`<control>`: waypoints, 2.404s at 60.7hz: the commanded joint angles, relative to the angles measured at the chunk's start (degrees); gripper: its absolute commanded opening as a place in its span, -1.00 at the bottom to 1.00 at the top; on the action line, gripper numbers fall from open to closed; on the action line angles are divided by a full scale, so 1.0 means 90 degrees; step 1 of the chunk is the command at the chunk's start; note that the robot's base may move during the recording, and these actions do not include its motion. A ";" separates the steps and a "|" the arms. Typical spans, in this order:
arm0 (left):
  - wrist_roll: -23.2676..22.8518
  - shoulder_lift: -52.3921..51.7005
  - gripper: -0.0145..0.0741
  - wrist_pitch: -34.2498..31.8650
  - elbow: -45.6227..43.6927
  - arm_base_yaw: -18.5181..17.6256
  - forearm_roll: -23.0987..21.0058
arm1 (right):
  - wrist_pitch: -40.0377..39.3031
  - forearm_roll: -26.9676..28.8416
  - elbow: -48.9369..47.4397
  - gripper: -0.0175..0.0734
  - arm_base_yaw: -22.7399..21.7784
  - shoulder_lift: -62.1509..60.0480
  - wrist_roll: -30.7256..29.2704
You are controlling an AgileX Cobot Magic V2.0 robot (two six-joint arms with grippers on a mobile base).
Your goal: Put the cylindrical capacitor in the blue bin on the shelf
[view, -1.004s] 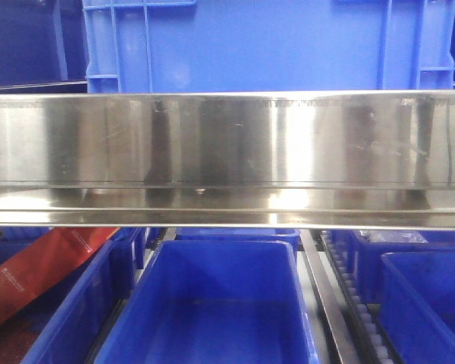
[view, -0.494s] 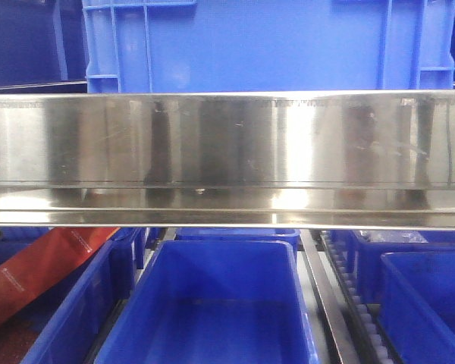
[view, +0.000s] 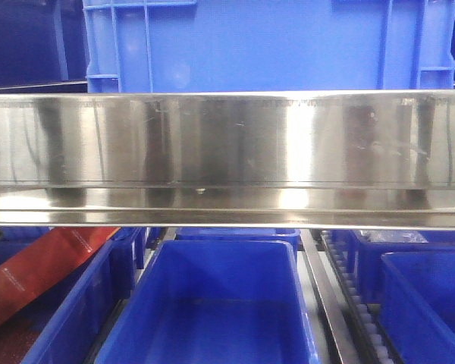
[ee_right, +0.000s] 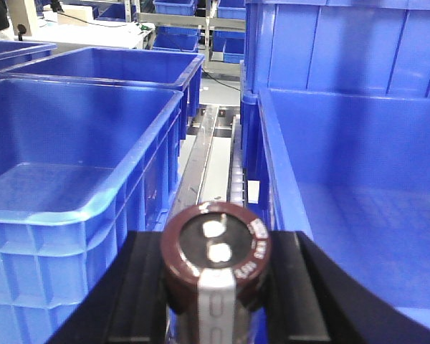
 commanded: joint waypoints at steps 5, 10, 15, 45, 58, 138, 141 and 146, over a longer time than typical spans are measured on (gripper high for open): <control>0.0034 0.1332 -0.92 0.0075 -0.1431 -0.0608 -0.0046 | -0.0263 -0.0032 -0.0034 -0.97 -0.0028 -0.0001 -0.0058; 0.0034 0.2029 -0.92 0.0141 -0.2063 -0.0841 -0.0073 | -0.0281 -0.0032 -0.0034 -0.97 -0.0028 -0.0001 -0.0058; 0.0034 0.2606 -0.92 0.0176 -0.2525 -0.1025 -0.0072 | -0.0292 -0.0032 -0.0034 -0.97 -0.0028 -0.0001 -0.0058; 0.0000 0.4431 -0.65 -0.0087 -0.3061 -0.1223 -0.0101 | -0.0377 0.0097 -0.0034 -0.97 -0.0028 -0.0001 -0.0058; 0.0000 0.4431 0.35 -0.0068 -0.3061 -0.1223 -0.0225 | -0.0377 0.0097 -0.0034 -0.97 -0.0028 -0.0001 -0.0058; -0.2295 -0.3542 -0.84 0.1254 0.2658 -0.1223 0.1718 | -0.0081 0.0102 -0.0130 -0.97 -0.0028 0.0066 -0.0058; -0.2295 -0.3988 -0.84 0.1254 0.2973 -0.1223 0.1789 | -0.0066 0.0102 -0.0246 -0.97 0.0015 0.0172 -0.0058; -0.2323 -0.4582 -0.84 0.1254 0.3384 -0.1223 0.1811 | -0.0051 0.0102 -0.0565 -0.97 0.0191 0.0424 -0.0122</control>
